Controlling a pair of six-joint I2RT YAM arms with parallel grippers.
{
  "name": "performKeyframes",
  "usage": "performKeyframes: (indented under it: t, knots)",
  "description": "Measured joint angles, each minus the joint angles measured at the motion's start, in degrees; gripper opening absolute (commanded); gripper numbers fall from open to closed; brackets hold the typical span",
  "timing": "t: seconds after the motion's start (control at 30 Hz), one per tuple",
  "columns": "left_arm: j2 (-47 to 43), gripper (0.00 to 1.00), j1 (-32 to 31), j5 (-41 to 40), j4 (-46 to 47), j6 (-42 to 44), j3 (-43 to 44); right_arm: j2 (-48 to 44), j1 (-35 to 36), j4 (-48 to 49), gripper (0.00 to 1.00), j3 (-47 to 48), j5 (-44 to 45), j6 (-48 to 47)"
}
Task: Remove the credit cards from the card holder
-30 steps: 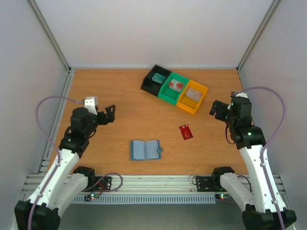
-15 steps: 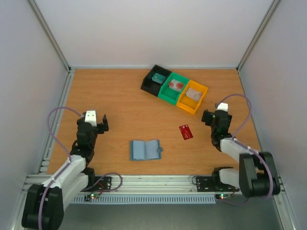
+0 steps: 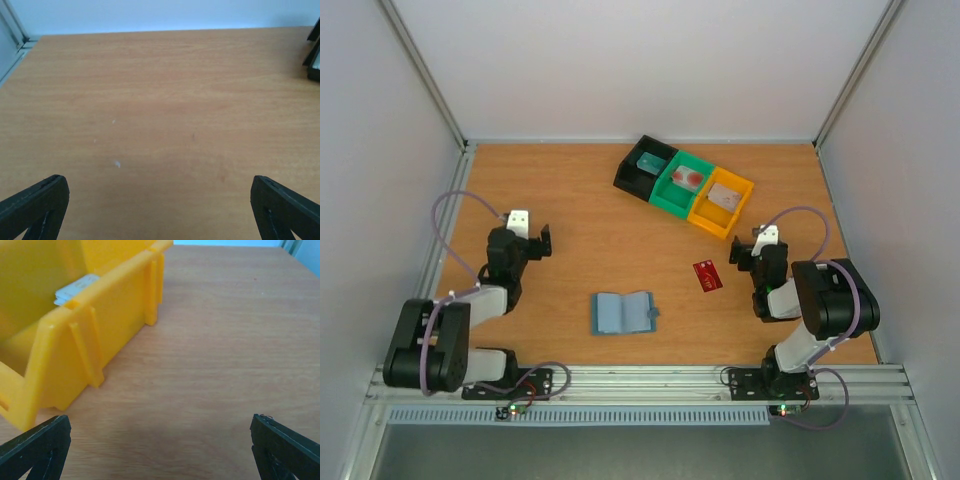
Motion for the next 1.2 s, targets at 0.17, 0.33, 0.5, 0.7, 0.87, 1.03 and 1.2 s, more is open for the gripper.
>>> performKeyframes:
  t: [0.17, 0.33, 0.5, 0.7, 0.87, 1.03, 1.2]
  knots:
    - [6.3, 0.99, 1.0, 3.5, 4.3, 0.9, 4.6, 0.4, 0.0, 5.5, 0.98, -0.8, -1.7, -0.7]
    - [10.4, 0.99, 1.2, 10.3, 14.1, 3.5, -1.4, 0.6, 0.0, 9.5, 0.98, -0.9, -2.2, -0.9]
    - [15.1, 0.99, 3.8, 14.3, 13.6, 3.2, 1.7, 0.6, 0.0, 10.1, 0.98, -0.9, -2.5, -1.1]
    - [15.6, 0.99, 5.8, 16.6, 14.4, 2.4, 4.8, 0.6, 0.0, 9.2, 0.99, -0.3, -2.1, -1.1]
    - [15.6, 0.99, 5.8, 17.5, 14.3, 2.2, 4.8, 0.1, 0.0, 5.6, 0.98, 1.9, -1.2, -1.1]
    - [15.6, 0.99, 5.8, 17.9, 14.3, 2.1, 4.8, -0.1, 0.0, -2.8, 0.99, 8.0, 2.8, 0.2]
    - [15.6, 0.99, 5.8, 18.1, 14.0, 2.1, 4.8, -0.5, 0.0, -4.1, 0.98, 7.8, 5.1, 0.9]
